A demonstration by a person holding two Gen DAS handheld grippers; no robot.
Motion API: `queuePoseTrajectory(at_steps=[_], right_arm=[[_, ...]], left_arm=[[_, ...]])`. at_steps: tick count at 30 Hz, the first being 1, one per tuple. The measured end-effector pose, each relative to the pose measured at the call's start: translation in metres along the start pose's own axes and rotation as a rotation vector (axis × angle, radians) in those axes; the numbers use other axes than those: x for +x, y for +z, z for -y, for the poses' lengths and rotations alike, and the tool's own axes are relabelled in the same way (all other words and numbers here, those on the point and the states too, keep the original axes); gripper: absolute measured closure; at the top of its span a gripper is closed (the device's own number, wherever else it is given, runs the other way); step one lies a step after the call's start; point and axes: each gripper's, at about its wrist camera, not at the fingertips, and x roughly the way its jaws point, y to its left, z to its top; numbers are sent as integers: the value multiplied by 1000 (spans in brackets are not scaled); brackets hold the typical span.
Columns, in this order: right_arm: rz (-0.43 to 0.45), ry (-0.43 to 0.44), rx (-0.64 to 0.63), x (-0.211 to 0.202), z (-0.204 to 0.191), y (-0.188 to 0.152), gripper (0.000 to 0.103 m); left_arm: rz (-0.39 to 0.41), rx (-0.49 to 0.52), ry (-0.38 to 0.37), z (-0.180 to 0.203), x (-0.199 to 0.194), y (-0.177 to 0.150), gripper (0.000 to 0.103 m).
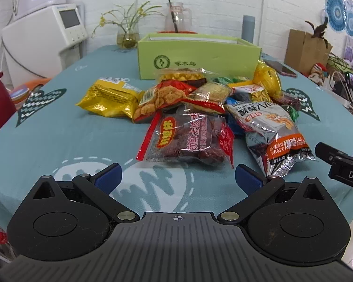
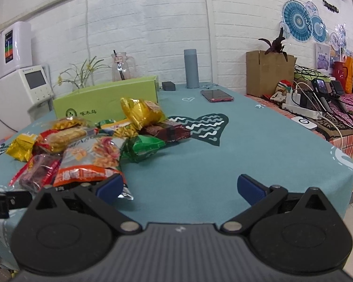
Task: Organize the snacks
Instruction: 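Reach the left gripper to the silver snack bag and close on it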
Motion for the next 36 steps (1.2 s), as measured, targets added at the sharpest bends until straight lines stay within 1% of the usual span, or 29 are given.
queuePoseTrajectory(at_steps=[3, 6, 10, 11, 13, 14, 16, 17, 20, 22, 24, 26, 29, 32, 35, 36], right_arm=[[-30, 24, 15, 12, 6, -4, 0], [-7, 35, -7, 14, 6, -9, 0], [29, 70, 35, 12, 15, -12, 1], [33, 84, 29, 11, 17, -13, 1], [3, 92, 7, 7, 17, -10, 1], [-8, 117, 35, 2, 20, -5, 0], [27, 236, 67, -13, 23, 4, 0], [43, 278, 50, -19, 18, 11, 0], [56, 322, -87, -22, -7, 28, 0], [38, 365, -162, -15, -24, 33, 1], [-9, 414, -191, -4, -34, 32, 1], [-48, 435, -211, 6, -40, 29, 1], [-91, 434, -222, 20, -46, 28, 1], [-105, 465, -212, 27, -45, 28, 1], [-113, 482, -203, 33, -46, 27, 2], [-113, 490, -207, 34, -48, 27, 7]], left_arm=[[-15, -3, 5, 1, 6, 4, 11], [-44, -3, 3, 2, 15, 7, 11], [-73, -6, -43, -2, 20, 12, 11], [-76, -4, -61, -4, 18, 14, 11], [-64, -14, -117, -12, 11, 18, 11], [-62, -30, -151, -16, 7, 21, 11], [-53, -71, -222, -24, 3, 31, 12], [-49, -91, -253, -26, 1, 37, 12], [-60, -116, -353, -24, 5, 58, 13], [-90, -117, -401, -16, 13, 70, 15], [-134, -110, -461, -7, 24, 79, 17], [-180, -91, -511, 6, 36, 84, 19], [-241, -44, -523, 26, 59, 88, 27], [-288, -50, -529, 30, 79, 87, 32], [-306, -68, -541, 27, 85, 81, 38], [-298, -66, -543, 26, 83, 80, 38]])
